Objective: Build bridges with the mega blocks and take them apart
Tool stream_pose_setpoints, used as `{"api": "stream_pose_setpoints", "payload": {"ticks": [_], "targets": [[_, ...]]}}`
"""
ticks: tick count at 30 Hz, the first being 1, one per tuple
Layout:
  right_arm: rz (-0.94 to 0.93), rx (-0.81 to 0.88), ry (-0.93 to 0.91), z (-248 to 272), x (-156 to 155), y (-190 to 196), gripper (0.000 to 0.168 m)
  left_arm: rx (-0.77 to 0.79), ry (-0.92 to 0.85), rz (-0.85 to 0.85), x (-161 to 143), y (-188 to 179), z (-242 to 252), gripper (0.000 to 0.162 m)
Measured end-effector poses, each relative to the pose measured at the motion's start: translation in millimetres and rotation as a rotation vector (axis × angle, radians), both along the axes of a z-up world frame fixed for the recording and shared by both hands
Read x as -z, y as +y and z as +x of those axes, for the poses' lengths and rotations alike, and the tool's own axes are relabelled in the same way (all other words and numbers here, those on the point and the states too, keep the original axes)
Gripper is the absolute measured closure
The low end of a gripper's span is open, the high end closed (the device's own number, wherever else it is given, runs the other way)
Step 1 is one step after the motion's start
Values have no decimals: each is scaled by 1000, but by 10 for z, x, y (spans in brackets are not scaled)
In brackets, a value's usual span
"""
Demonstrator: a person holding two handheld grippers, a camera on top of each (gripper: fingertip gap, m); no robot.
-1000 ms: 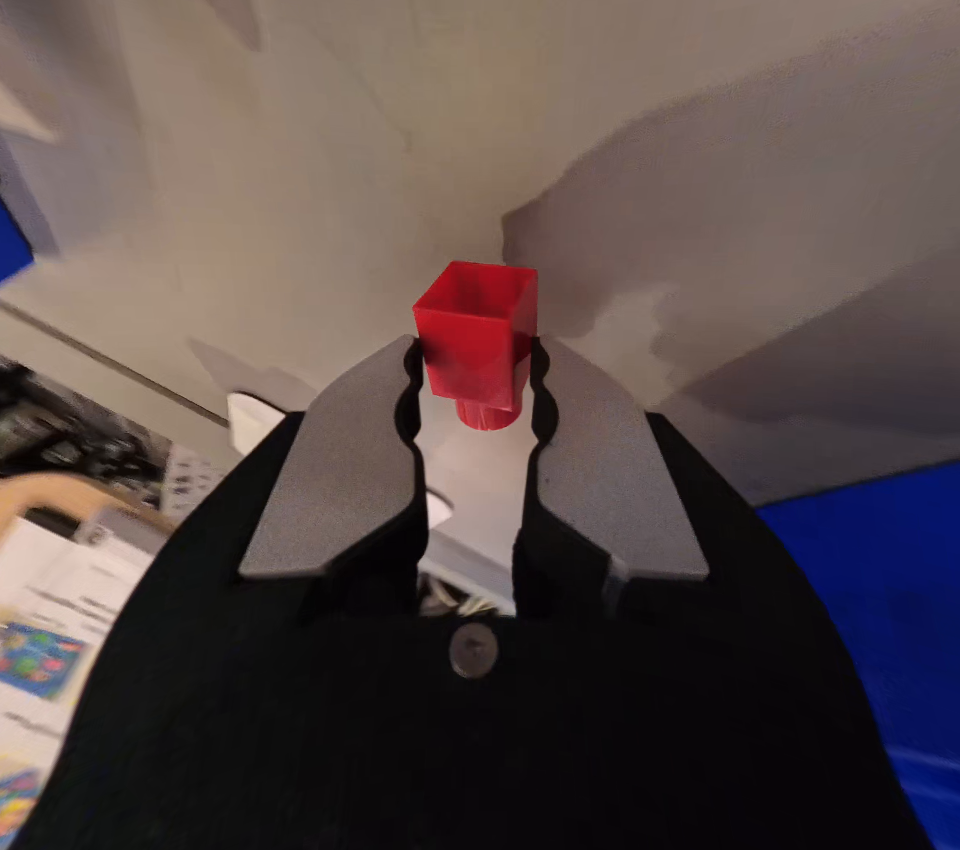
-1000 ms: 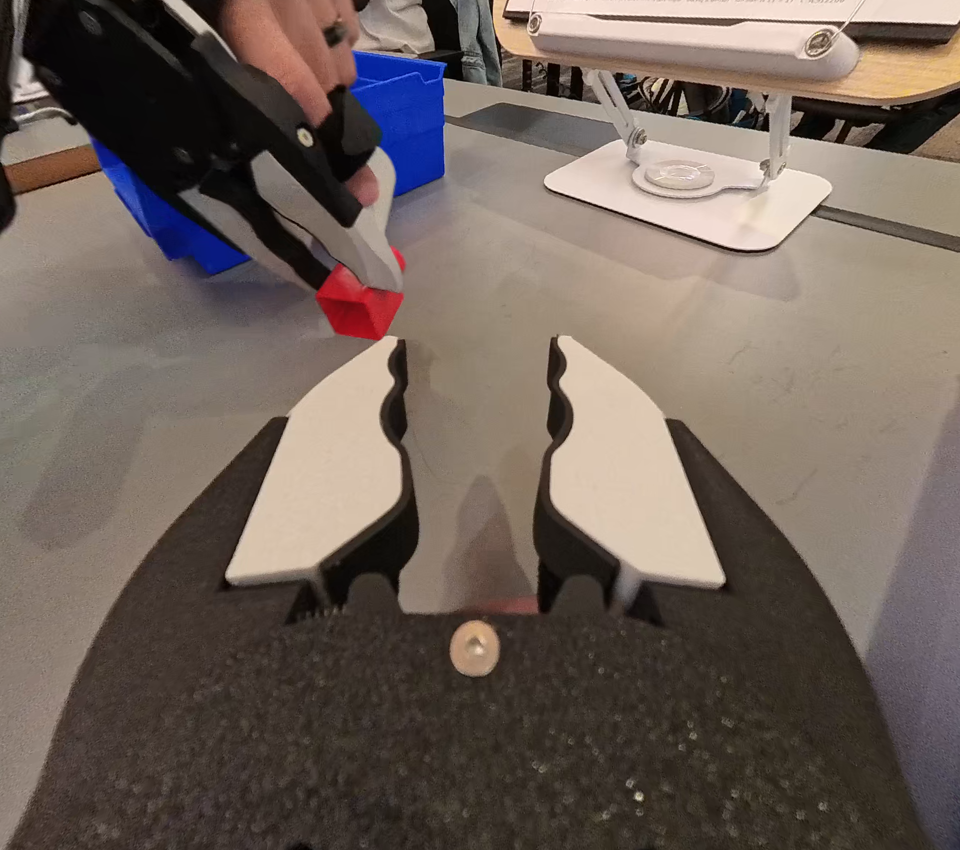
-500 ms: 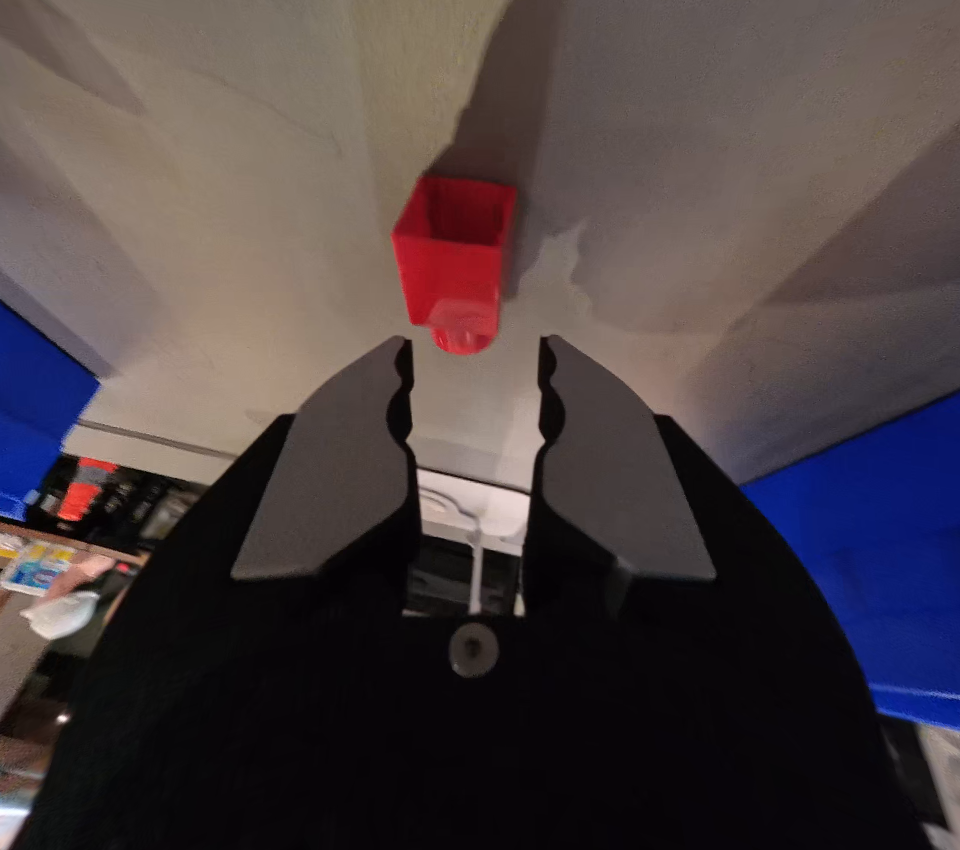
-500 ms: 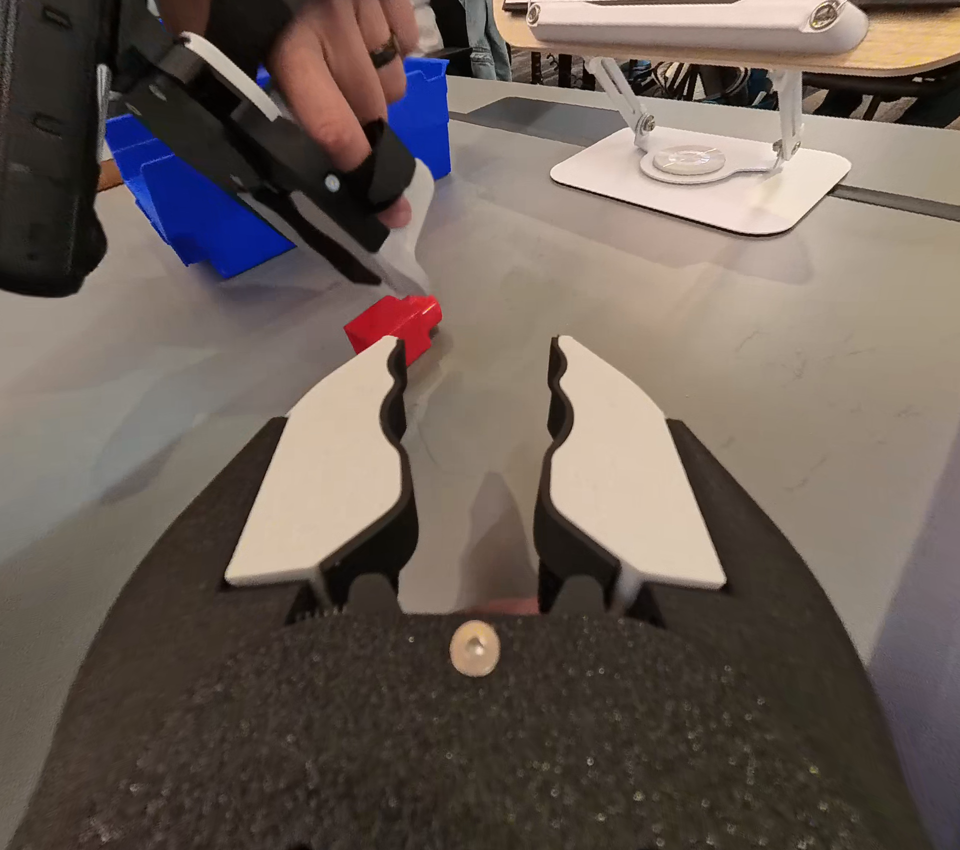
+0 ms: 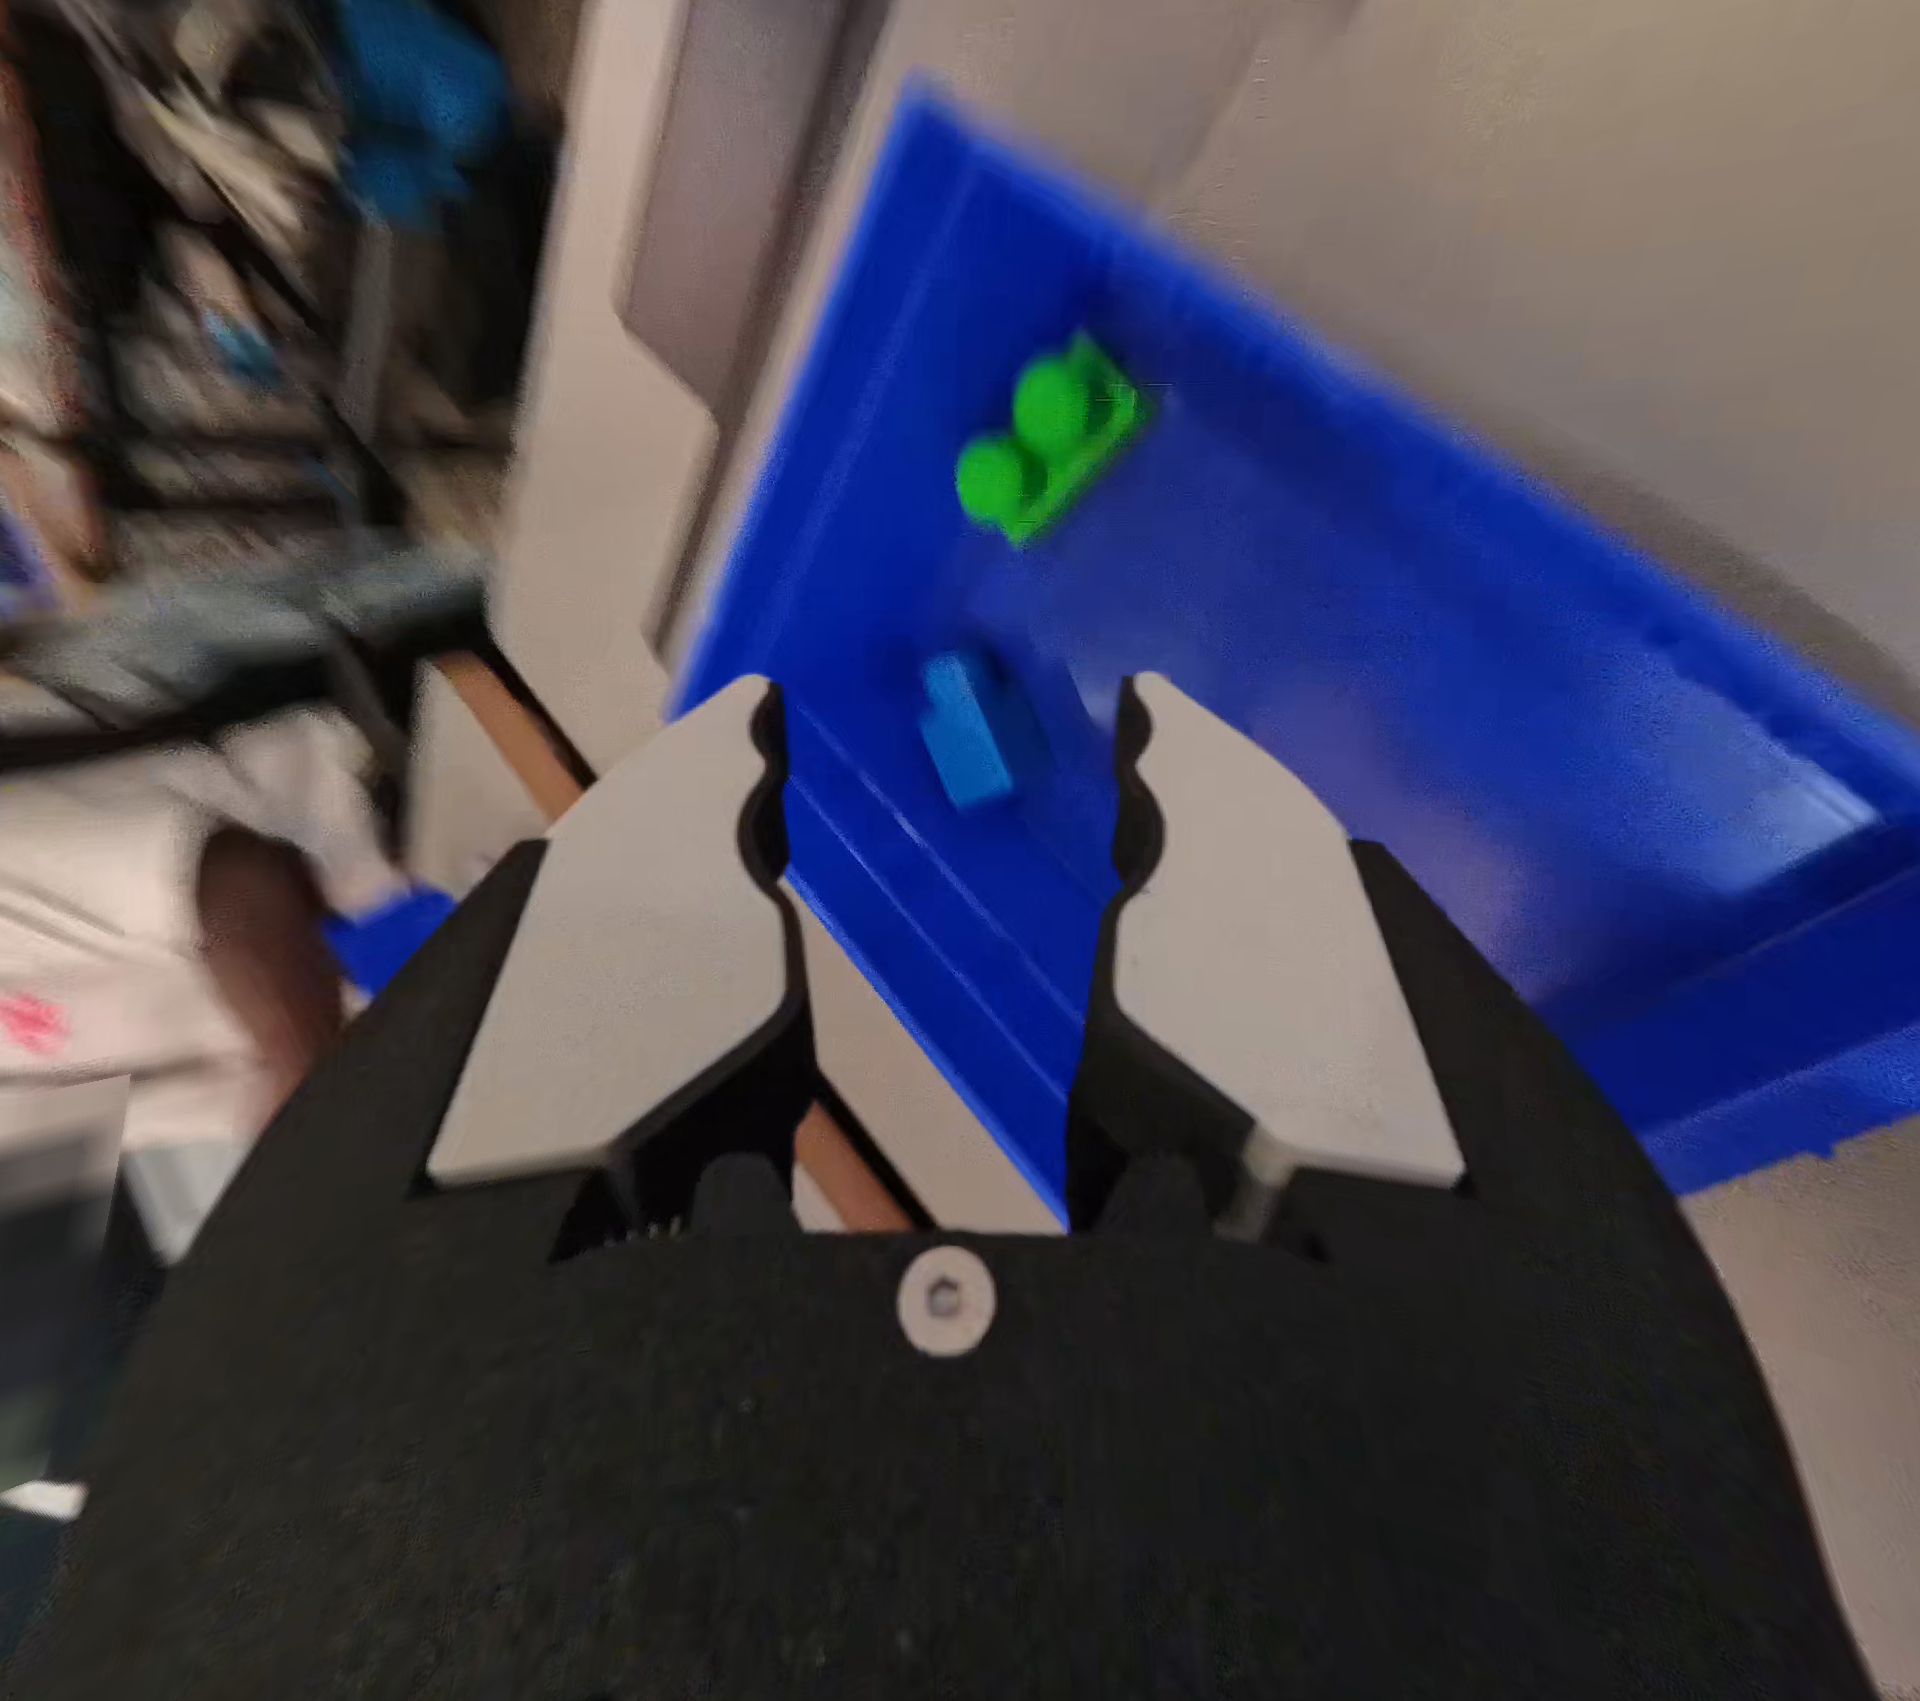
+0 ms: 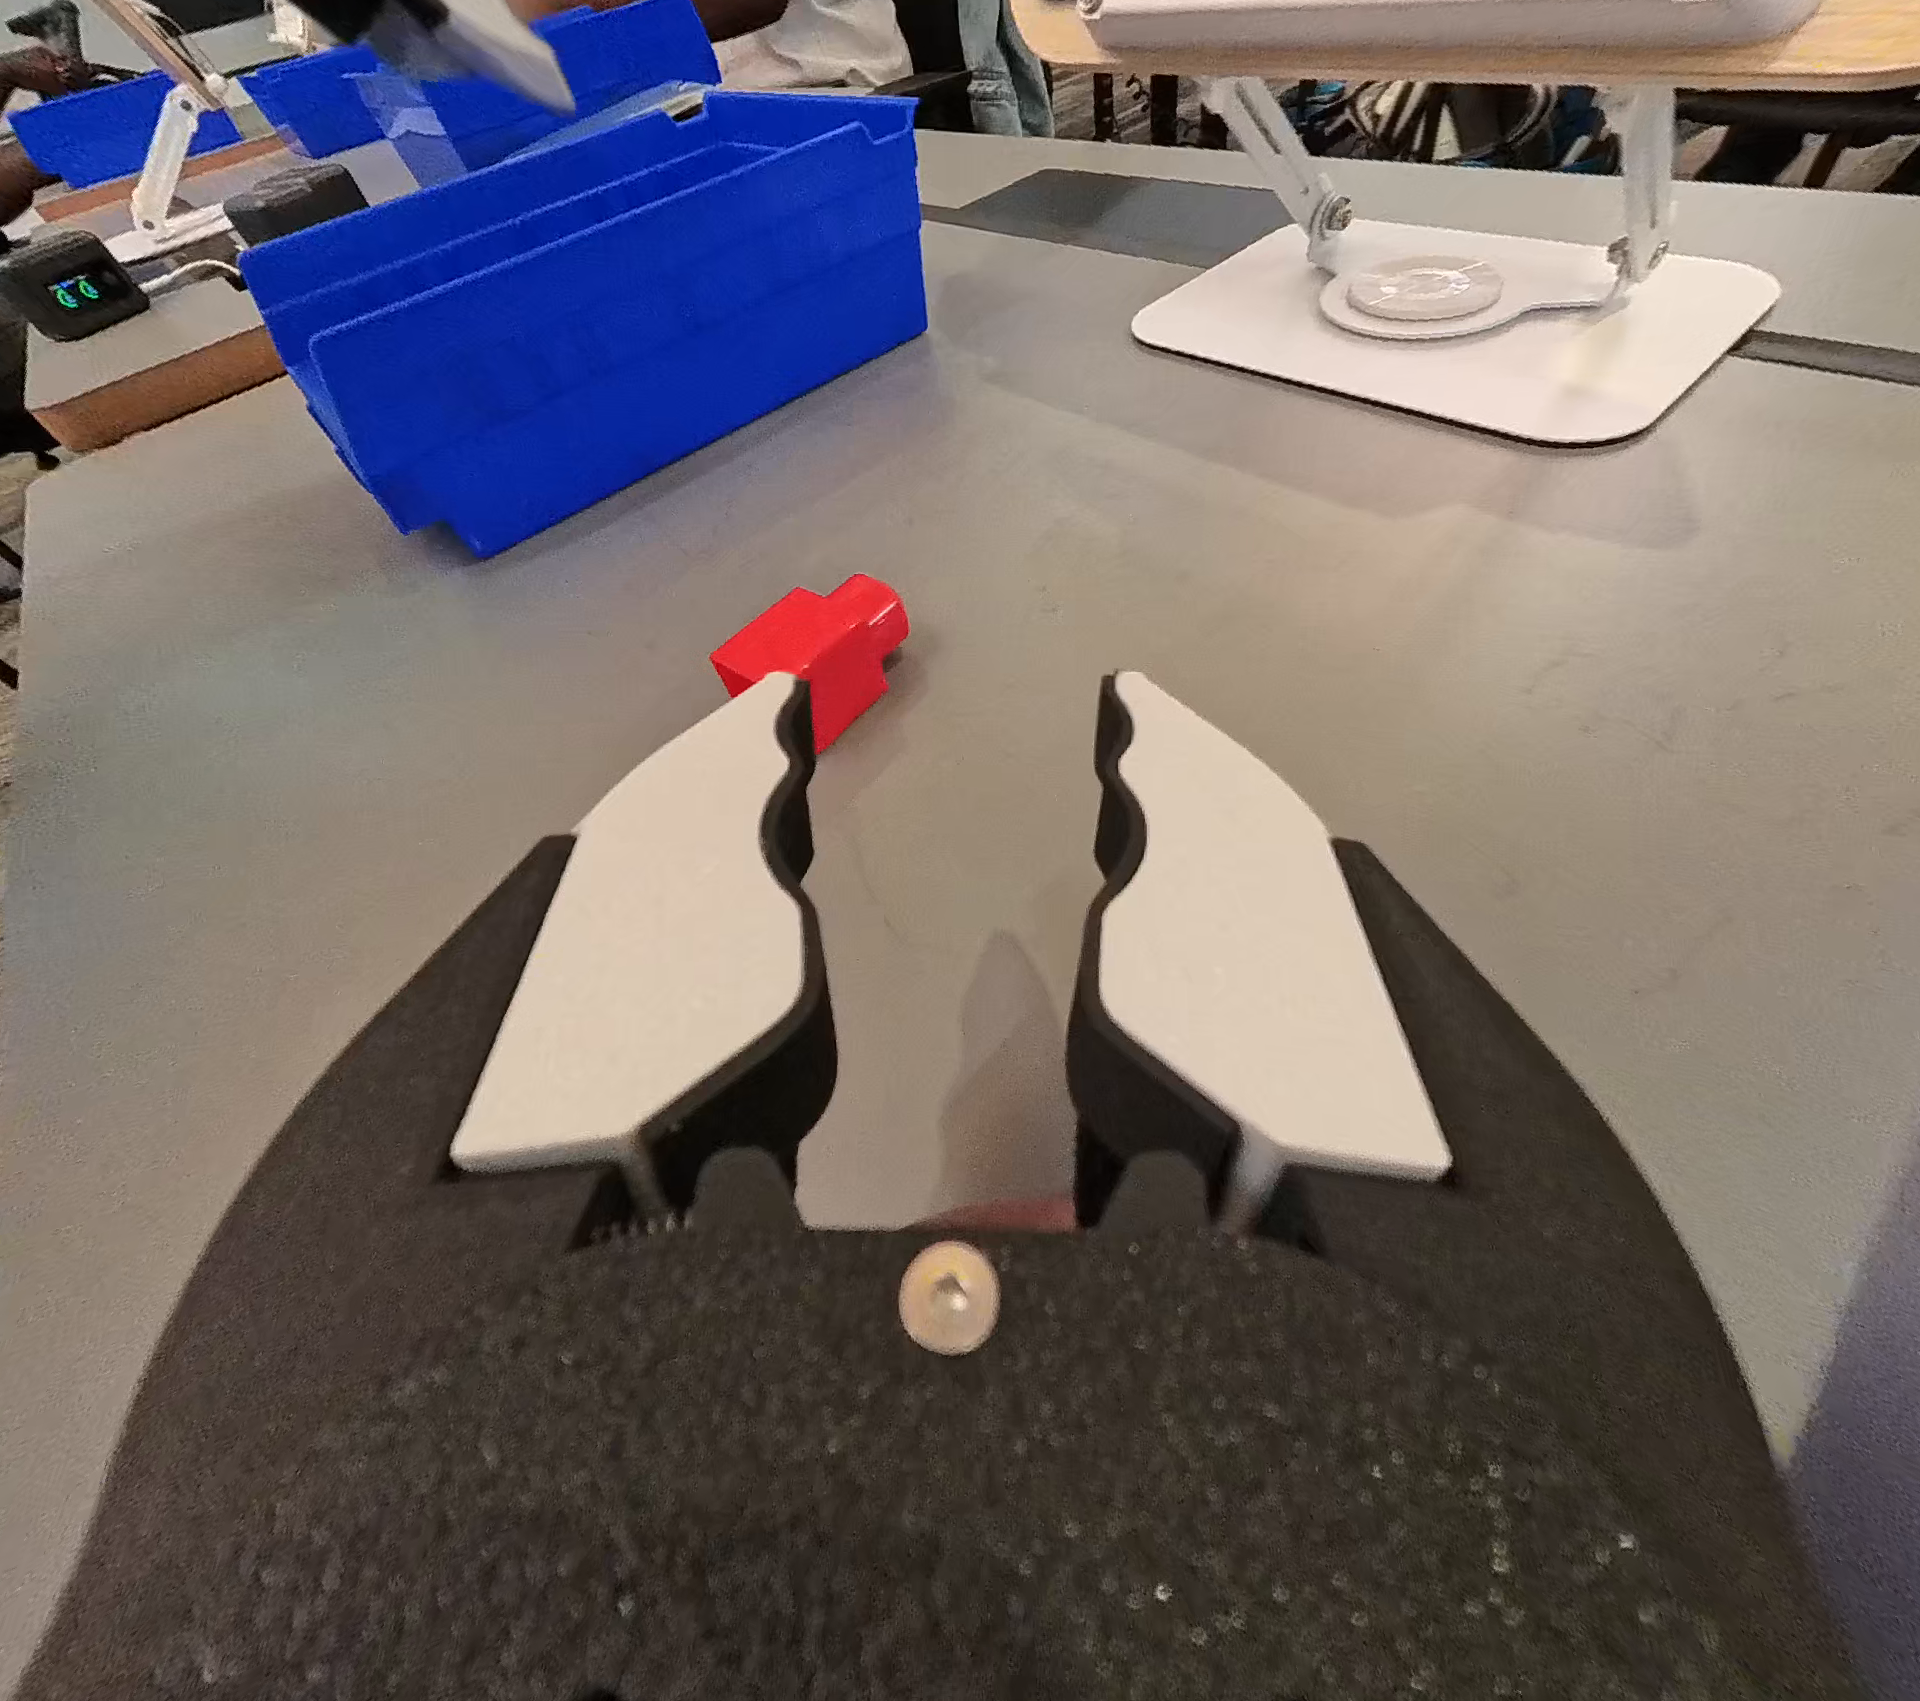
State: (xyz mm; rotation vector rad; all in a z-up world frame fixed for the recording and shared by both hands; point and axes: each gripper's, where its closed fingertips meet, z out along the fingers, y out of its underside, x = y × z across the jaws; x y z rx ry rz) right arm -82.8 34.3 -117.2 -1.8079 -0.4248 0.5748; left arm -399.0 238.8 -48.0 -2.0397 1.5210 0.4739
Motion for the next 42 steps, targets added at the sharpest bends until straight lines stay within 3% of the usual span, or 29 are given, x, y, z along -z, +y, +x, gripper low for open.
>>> {"api": "stream_pose_setpoints", "payload": {"ticks": [3,8,13,18,19,20,26,31,35,38,42], "targets": [[-5,-11,-19,-50,21,11,117,-245,-3,-117,454,120,-523,96],[9,-14,-36,-70,19,0,117,-367,43,-147,902,336,-692,98],[7,-5,-6,-5,2,-25,118,-443,105,-189,1097,511,-779,95],[-4,-6,22,33,-4,-34,118,-525,40,-303,1259,545,-775,108],[-7,-7,24,34,-1,-33,118,-538,57,-294,1265,565,-808,111],[-9,-8,24,32,1,-31,118,-541,76,-278,1248,584,-834,124],[-15,-19,11,7,16,-34,118,-542,21,-350,1117,357,-724,125],[-9,-21,1,-5,15,-35,118,-372,-255,-279,367,-59,48,125],[-5,-18,11,2,-1,-27,118,-156,-573,-409,-66,-935,1137,126],[-4,-24,8,-13,-1,-30,118,-111,-700,-566,45,-1438,1689,126],[8,-26,-5,-22,-6,-46,118,-281,-866,-838,508,-1673,1971,126]]}}
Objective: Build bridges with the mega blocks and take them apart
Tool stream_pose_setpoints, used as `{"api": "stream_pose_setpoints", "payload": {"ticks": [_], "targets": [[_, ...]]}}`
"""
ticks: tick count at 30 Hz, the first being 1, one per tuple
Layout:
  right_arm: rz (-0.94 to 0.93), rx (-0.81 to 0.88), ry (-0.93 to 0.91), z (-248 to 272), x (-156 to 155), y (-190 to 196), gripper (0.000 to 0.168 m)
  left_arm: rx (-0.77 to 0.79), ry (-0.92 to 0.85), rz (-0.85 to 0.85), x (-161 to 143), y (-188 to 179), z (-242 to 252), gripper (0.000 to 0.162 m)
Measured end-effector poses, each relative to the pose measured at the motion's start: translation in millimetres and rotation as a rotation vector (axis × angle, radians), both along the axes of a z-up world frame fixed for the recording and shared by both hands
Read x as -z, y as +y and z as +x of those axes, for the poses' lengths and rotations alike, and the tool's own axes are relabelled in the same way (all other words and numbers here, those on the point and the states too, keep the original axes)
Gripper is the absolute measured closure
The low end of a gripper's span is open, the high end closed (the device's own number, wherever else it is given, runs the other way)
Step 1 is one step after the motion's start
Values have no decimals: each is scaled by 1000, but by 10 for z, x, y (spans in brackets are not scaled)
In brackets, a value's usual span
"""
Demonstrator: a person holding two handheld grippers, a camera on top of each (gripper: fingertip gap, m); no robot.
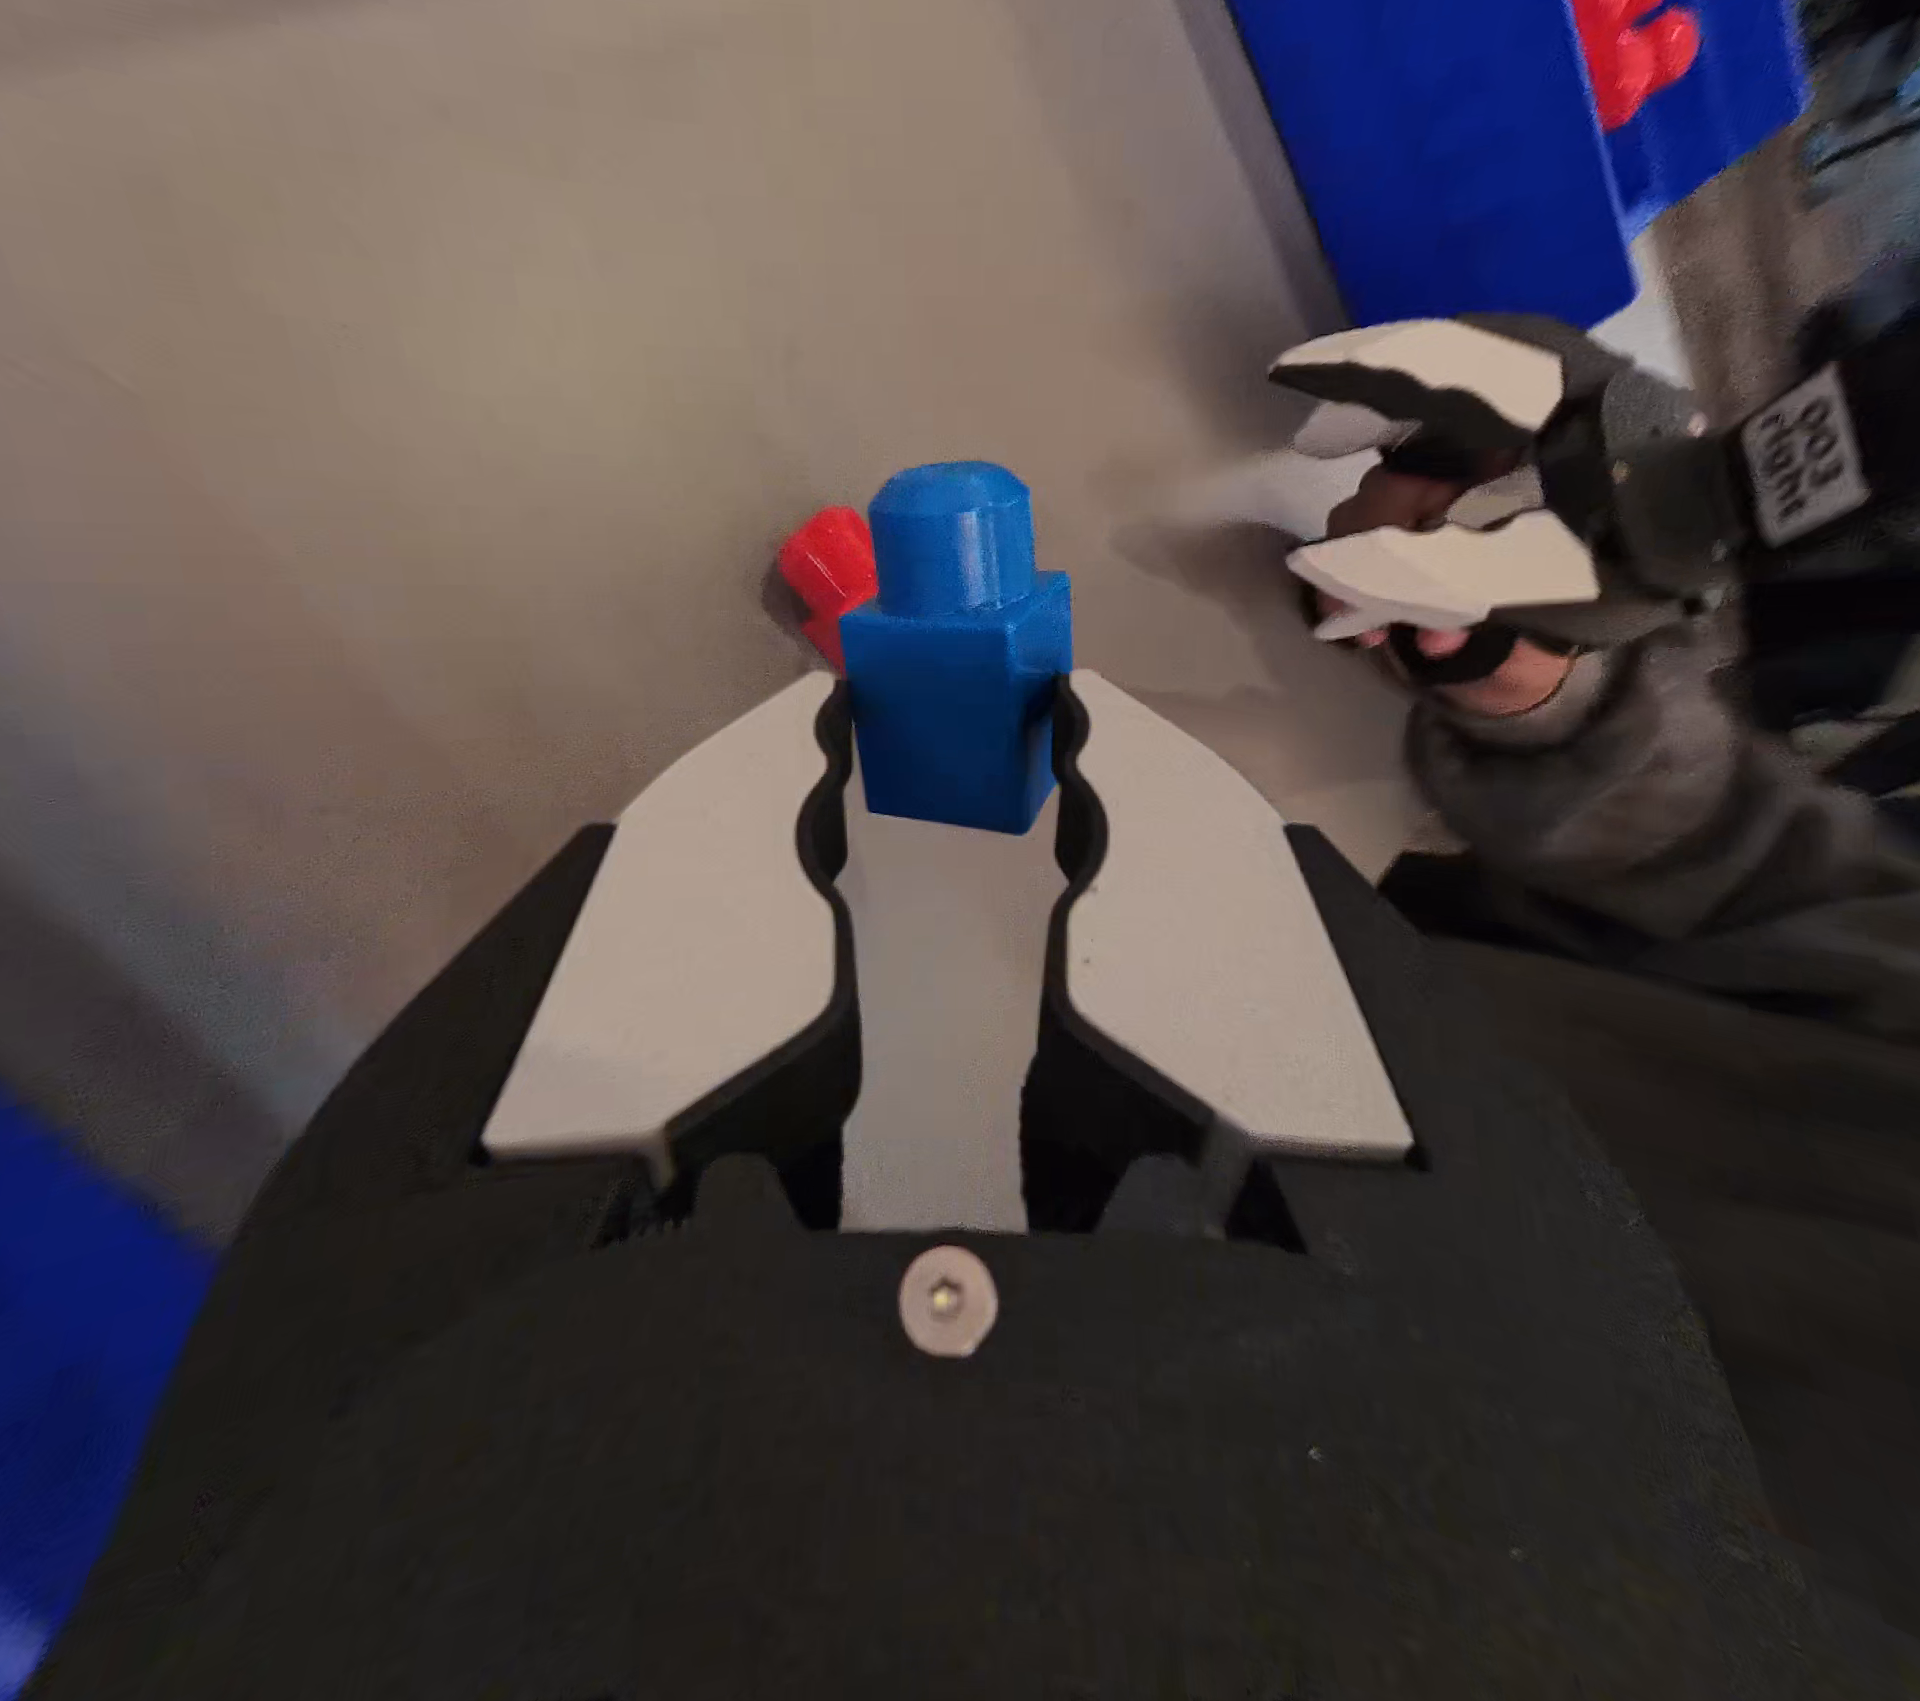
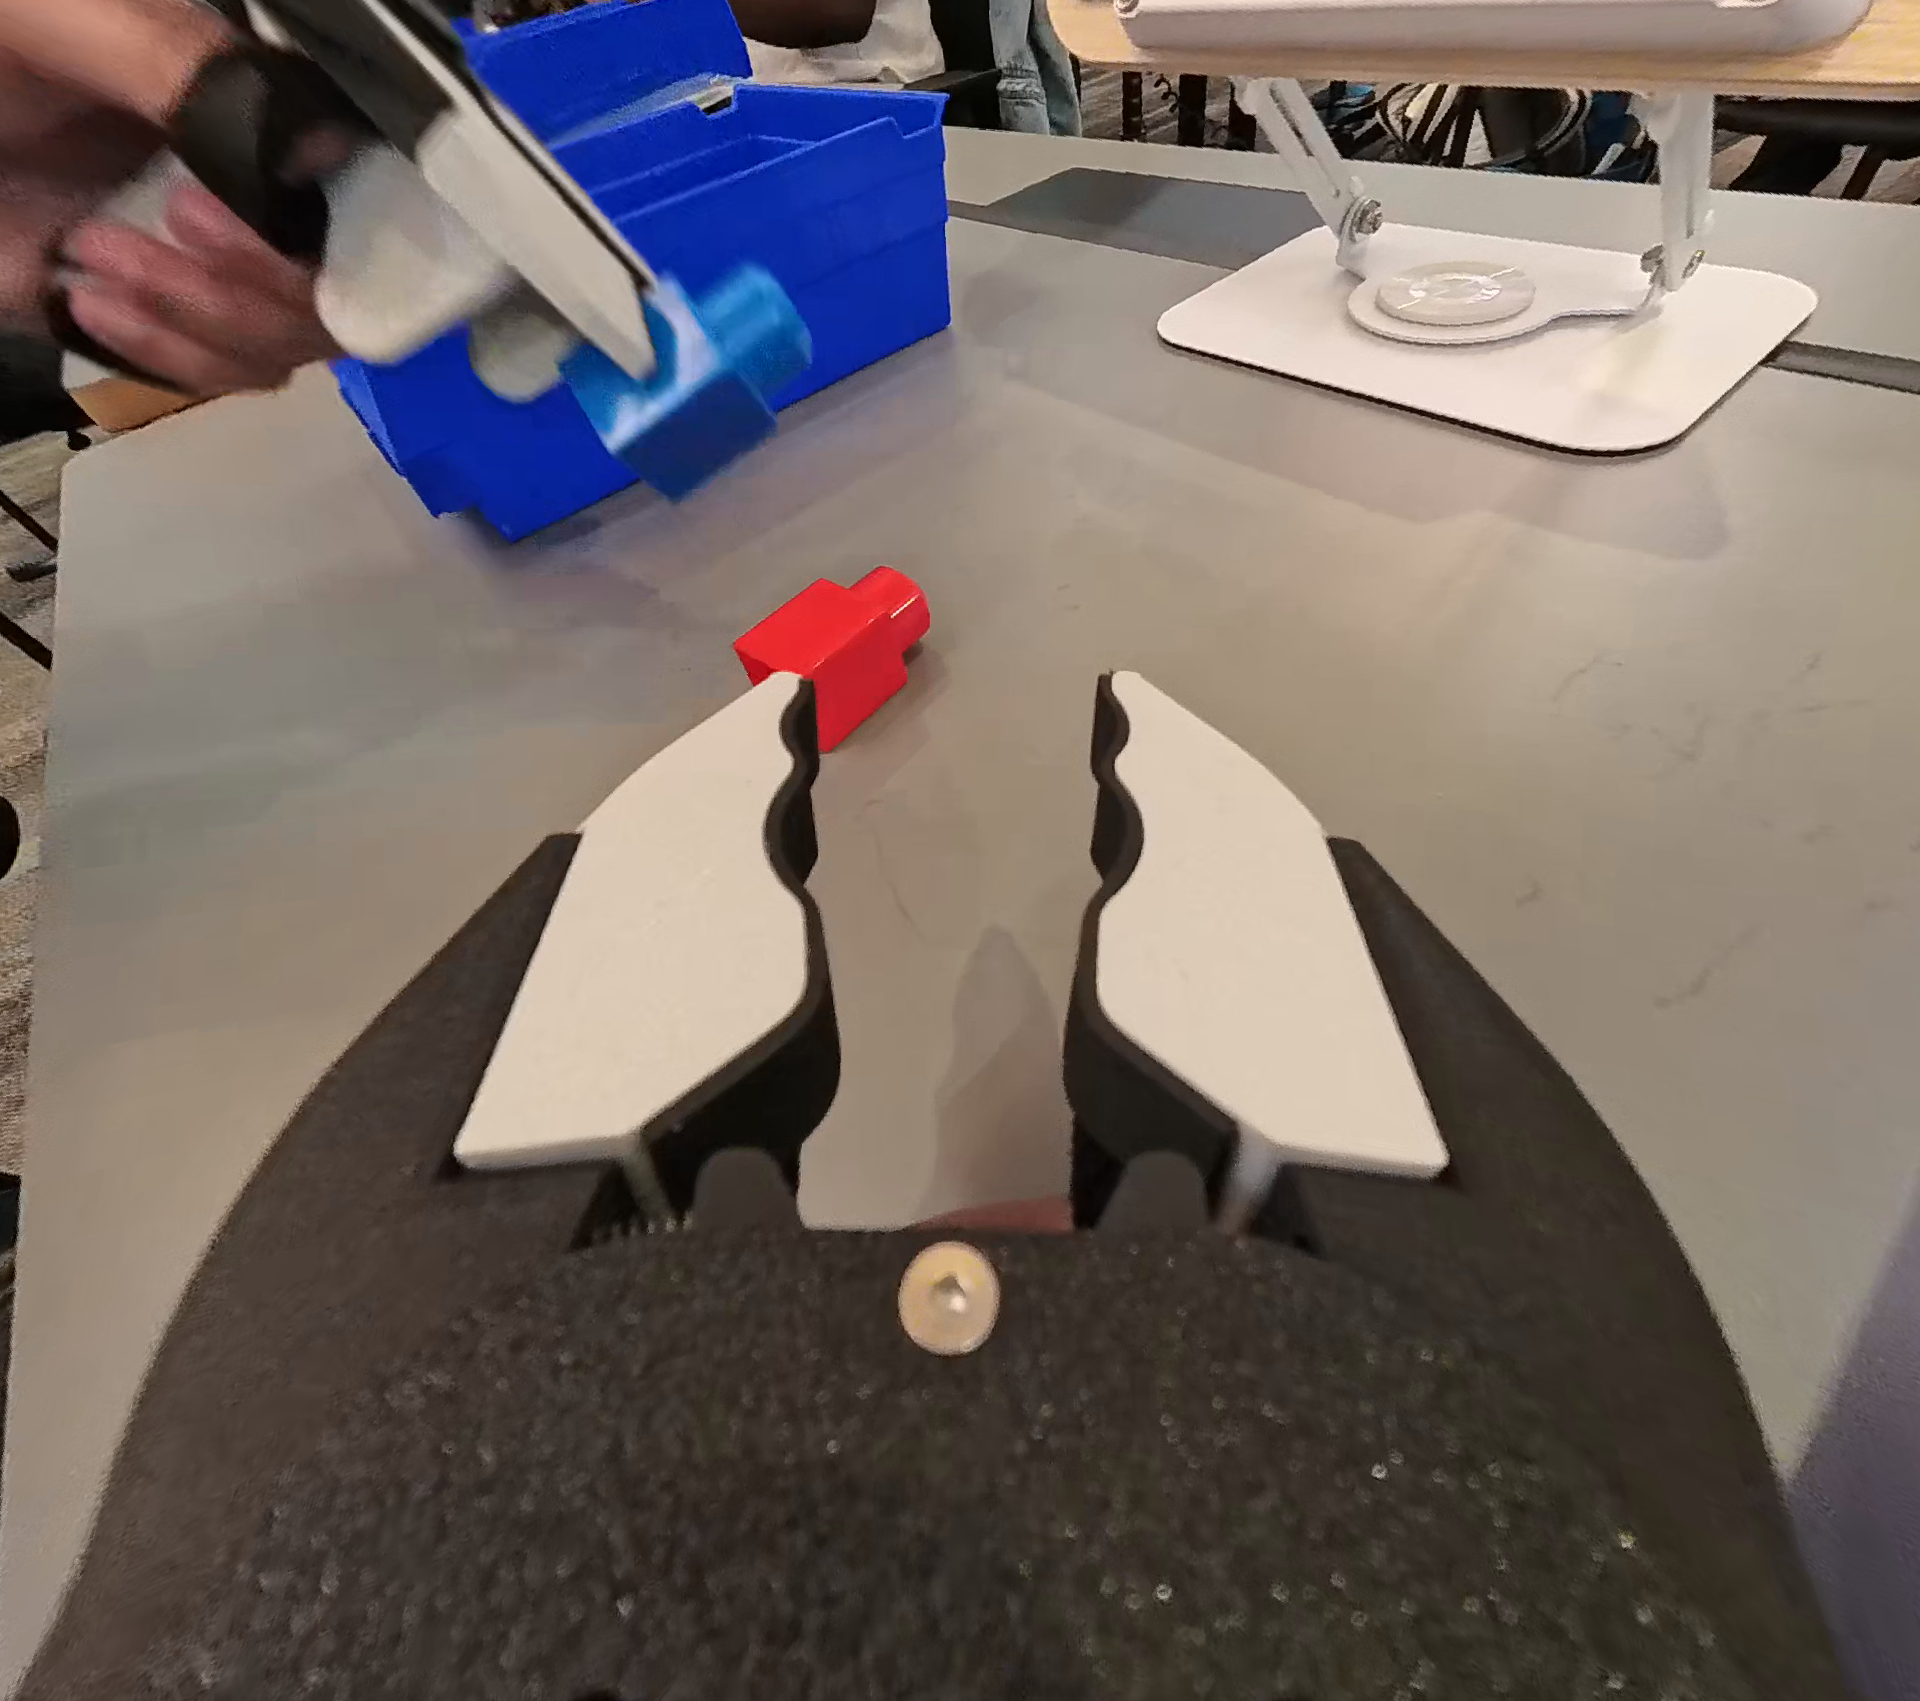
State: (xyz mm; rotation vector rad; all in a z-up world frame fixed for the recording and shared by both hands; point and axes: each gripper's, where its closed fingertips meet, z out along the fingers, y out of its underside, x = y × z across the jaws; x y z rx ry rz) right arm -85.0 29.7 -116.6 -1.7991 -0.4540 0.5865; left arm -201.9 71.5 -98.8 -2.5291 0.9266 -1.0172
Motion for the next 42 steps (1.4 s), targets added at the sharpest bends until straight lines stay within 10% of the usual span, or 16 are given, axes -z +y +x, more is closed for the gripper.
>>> {"api": "stream_pose_setpoints", "payload": {"ticks": [12,42], "targets": [[0,-14,-21,-41,14,-5,118,-151,17,-178,685,-29,-1,125],[-3,-19,-29,-51,26,-13,118,-103,117,125,480,218,-63,102]]}}
